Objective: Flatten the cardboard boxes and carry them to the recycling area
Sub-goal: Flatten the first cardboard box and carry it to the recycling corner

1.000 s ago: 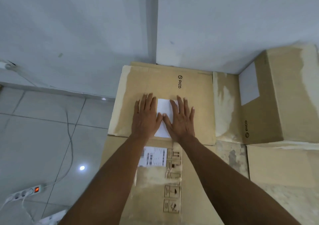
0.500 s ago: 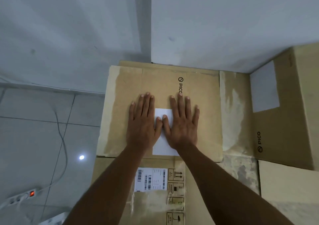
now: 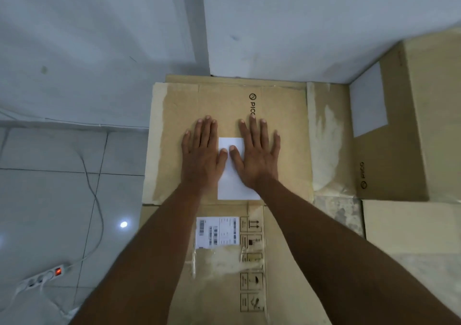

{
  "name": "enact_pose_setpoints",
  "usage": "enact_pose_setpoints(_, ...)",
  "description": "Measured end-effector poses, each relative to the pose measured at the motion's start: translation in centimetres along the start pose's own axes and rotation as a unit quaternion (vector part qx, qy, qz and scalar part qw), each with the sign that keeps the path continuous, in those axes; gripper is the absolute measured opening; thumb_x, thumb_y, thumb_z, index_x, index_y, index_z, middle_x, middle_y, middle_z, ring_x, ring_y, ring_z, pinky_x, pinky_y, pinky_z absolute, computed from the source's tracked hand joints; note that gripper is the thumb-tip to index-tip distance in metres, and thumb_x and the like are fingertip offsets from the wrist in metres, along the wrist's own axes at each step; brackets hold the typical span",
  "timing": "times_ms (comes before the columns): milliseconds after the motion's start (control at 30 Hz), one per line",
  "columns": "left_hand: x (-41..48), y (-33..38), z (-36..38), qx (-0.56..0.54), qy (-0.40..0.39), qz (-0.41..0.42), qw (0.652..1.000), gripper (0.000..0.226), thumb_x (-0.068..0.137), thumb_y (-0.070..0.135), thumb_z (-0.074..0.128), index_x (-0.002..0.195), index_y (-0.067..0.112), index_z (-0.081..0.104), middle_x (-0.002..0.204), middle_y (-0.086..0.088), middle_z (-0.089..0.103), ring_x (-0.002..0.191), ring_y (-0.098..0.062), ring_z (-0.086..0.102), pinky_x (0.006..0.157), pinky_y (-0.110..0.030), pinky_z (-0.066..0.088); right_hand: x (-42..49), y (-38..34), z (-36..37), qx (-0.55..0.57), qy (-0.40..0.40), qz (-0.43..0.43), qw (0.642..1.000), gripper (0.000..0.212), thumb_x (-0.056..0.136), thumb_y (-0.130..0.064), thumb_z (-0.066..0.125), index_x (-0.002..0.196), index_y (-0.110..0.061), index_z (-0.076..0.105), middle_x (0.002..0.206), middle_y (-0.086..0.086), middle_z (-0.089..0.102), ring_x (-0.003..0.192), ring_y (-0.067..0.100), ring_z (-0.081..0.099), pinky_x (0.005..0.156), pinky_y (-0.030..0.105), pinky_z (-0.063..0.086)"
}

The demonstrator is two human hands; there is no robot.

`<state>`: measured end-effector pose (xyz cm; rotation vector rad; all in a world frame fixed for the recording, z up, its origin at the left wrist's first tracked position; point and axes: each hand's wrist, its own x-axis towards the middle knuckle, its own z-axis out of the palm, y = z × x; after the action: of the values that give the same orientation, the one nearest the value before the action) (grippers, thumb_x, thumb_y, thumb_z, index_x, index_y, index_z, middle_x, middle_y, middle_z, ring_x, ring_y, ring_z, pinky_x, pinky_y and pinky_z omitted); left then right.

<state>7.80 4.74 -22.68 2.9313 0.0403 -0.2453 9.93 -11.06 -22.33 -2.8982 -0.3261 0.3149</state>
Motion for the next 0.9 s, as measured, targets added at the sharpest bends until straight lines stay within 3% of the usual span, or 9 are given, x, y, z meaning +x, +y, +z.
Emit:
enact_pose_setpoints(67, 0.9, -0.9, -1.3, -0.106, -0.049, -0.002, 0.993, 0.073, 0.098, 0.036, 0.042, 0.159, 0.015, 0.01, 0.168, -0.002, 0.002, 0.155, -0.02, 0.0, 0.124, -0.045, 0.004, 0.4, 1.0, -0.8, 0.085, -0.029, -0.017, 0.996, 0.069, 0.101, -0.052, 0.036, 0.161, -0.029, 0.01, 0.169, -0.002, -0.005, 0.155, 0.02, -0.01, 0.123, 0.05, -0.01)
enact_pose_setpoints(133, 0.5, -1.6, -3.8, -0.3, -0.067, -0.038, 0.951, 0.066, 0.097, 0.018, 0.053, 0.157, 0.016, 0.025, 0.165, -0.001, 0.018, 0.152, -0.018, 0.015, 0.123, -0.039, 0.016, -0.1, 2.5, -2.2, 0.161, -0.045, -0.019, 0.986, 0.06, 0.099, -0.041, 0.048, 0.156, -0.027, 0.032, 0.168, -0.001, 0.016, 0.155, 0.02, 0.009, 0.125, 0.051, 0.005)
enact_pose_setpoints(200, -1.4, -2.6, -5.5, -0.388, 0.013, -0.096, 0.917, 0.056, 0.097, 0.018, 0.055, 0.151, 0.019, 0.038, 0.156, -0.001, 0.038, 0.143, -0.017, 0.035, 0.115, -0.03, 0.028, -2.2, 3.7, -3.7, 0.177, 0.004, -0.008, 0.984, 0.052, 0.092, -0.034, 0.054, 0.143, -0.023, 0.052, 0.155, 0.001, 0.045, 0.145, 0.024, 0.039, 0.118, 0.052, 0.028)
enact_pose_setpoints(300, -5.5, -4.4, -6.1, -0.31, 0.122, -0.196, 0.922, 0.056, 0.092, 0.026, 0.06, 0.145, 0.017, 0.044, 0.144, -0.007, 0.049, 0.132, -0.028, 0.045, 0.108, -0.043, 0.039, -7.5, 5.4, -5.3, 0.17, 0.082, 0.094, 0.977, 0.043, 0.083, -0.029, 0.063, 0.125, -0.025, 0.062, 0.132, -0.005, 0.062, 0.124, 0.025, 0.052, 0.101, 0.044, 0.043)
enact_pose_setpoints(367, -8.0, -5.8, -5.7, -0.248, 0.112, -0.28, 0.921, 0.064, 0.088, 0.032, 0.064, 0.145, 0.014, 0.041, 0.143, -0.014, 0.047, 0.129, -0.037, 0.044, 0.102, -0.053, 0.042, -10.6, 6.7, -5.5, 0.179, 0.093, 0.191, 0.961, 0.045, 0.081, -0.031, 0.067, 0.125, -0.025, 0.057, 0.129, -0.002, 0.056, 0.12, 0.025, 0.049, 0.094, 0.043, 0.043)
enact_pose_setpoints(433, -9.9, -7.1, -5.4, -0.27, 0.071, -0.335, 0.9, 0.069, 0.087, 0.035, 0.066, 0.146, 0.011, 0.039, 0.142, -0.018, 0.047, 0.127, -0.04, 0.047, 0.1, -0.052, 0.043, -12.2, 8.0, -5.4, 0.213, 0.068, 0.274, 0.935, 0.052, 0.082, -0.032, 0.069, 0.128, -0.021, 0.049, 0.129, 0.004, 0.054, 0.118, 0.029, 0.05, 0.093, 0.044, 0.044)
enact_pose_setpoints(567, -12.0, -8.1, -5.0, -0.315, 0.015, -0.306, 0.898, 0.058, 0.092, 0.035, 0.065, 0.139, 0.005, 0.051, 0.131, -0.018, 0.06, 0.116, -0.037, 0.059, 0.087, -0.039, 0.046, -13.2, 9.0, -4.8, 0.284, 0.016, 0.322, 0.903, 0.058, 0.084, -0.031, 0.072, 0.132, -0.013, 0.045, 0.129, 0.011, 0.059, 0.117, 0.033, 0.057, 0.096, 0.041, 0.043)
enact_pose_setpoints(767, -12.1, -8.4, -5.5, -0.363, 0.002, -0.311, 0.878, 0.059, 0.09, 0.036, 0.069, 0.139, 0.007, 0.052, 0.128, -0.016, 0.062, 0.113, -0.034, 0.06, 0.087, -0.038, 0.047, -12.3, 8.4, -4.5, 0.323, 0.01, 0.364, 0.873, 0.06, 0.082, -0.037, 0.073, 0.132, -0.012, 0.05, 0.129, 0.012, 0.06, 0.118, 0.032, 0.058, 0.101, 0.041, 0.046)
enact_pose_setpoints(900, -12.2, -9.0, -5.1, -0.423, -0.023, -0.325, 0.846, 0.07, 0.086, 0.044, 0.073, 0.143, 0.015, 0.045, 0.131, -0.007, 0.06, 0.11, -0.027, 0.06, 0.089, -0.037, 0.048, -12.1, 8.4, -5.3, 0.44, -0.005, 0.373, 0.817, 0.041, 0.085, -0.034, 0.073, 0.115, -0.008, 0.065, 0.108, 0.006, 0.067, 0.103, 0.029, 0.065, 0.079, 0.035, 0.051)
